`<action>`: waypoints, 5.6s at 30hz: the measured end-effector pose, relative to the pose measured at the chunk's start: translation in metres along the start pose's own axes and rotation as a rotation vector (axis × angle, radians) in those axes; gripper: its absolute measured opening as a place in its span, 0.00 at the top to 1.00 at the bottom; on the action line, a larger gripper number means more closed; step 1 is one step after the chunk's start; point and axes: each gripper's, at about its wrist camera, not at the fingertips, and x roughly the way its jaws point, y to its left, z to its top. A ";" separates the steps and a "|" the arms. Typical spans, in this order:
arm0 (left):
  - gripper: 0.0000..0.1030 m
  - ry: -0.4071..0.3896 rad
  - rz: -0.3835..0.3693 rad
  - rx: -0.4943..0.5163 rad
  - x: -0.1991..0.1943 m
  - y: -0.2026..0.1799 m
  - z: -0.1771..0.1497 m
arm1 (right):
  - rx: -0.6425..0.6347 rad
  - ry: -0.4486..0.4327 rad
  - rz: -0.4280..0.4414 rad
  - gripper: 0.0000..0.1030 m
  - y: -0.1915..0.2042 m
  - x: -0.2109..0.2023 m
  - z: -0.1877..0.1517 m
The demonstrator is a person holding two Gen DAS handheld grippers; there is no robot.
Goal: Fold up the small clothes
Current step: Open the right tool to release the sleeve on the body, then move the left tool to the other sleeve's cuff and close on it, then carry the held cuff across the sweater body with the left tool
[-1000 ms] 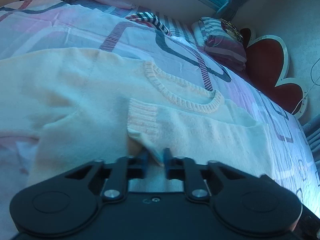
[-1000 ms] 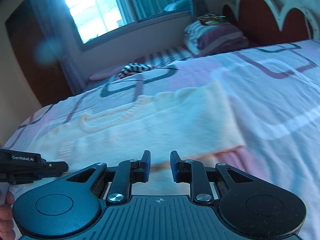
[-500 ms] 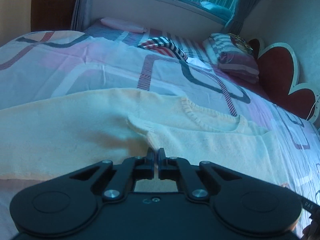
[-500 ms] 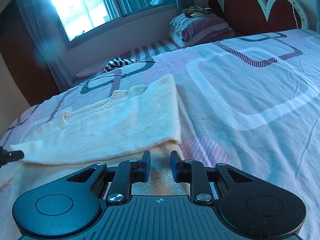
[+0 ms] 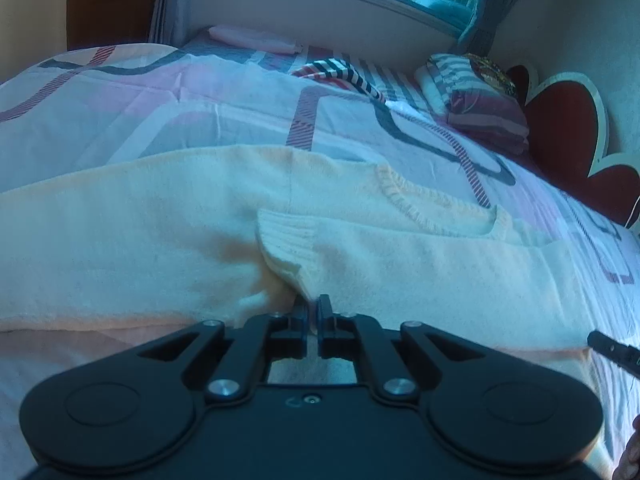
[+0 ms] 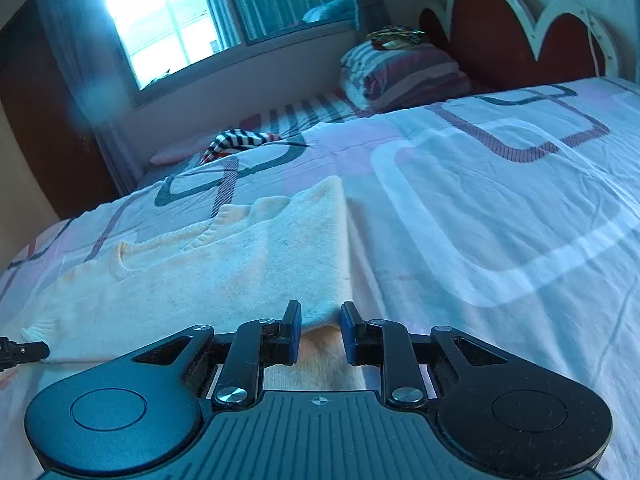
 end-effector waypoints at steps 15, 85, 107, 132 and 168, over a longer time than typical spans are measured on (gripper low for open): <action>0.41 -0.097 0.069 0.197 0.006 -0.050 -0.002 | -0.169 0.040 0.033 0.83 0.030 0.030 0.001; 0.45 -0.315 0.305 -0.720 -0.138 0.243 -0.060 | -0.054 0.092 0.036 1.00 0.027 -0.005 0.014; 0.98 -0.377 0.349 -0.748 -0.127 0.283 -0.019 | -0.037 0.093 0.008 1.00 0.046 0.004 0.013; 0.98 -0.175 -0.122 0.234 -0.005 -0.113 0.044 | 0.101 0.011 0.034 1.00 -0.030 -0.040 0.028; 0.54 -0.144 0.188 0.090 -0.034 0.024 -0.034 | 0.014 0.059 0.161 0.95 0.032 0.022 0.040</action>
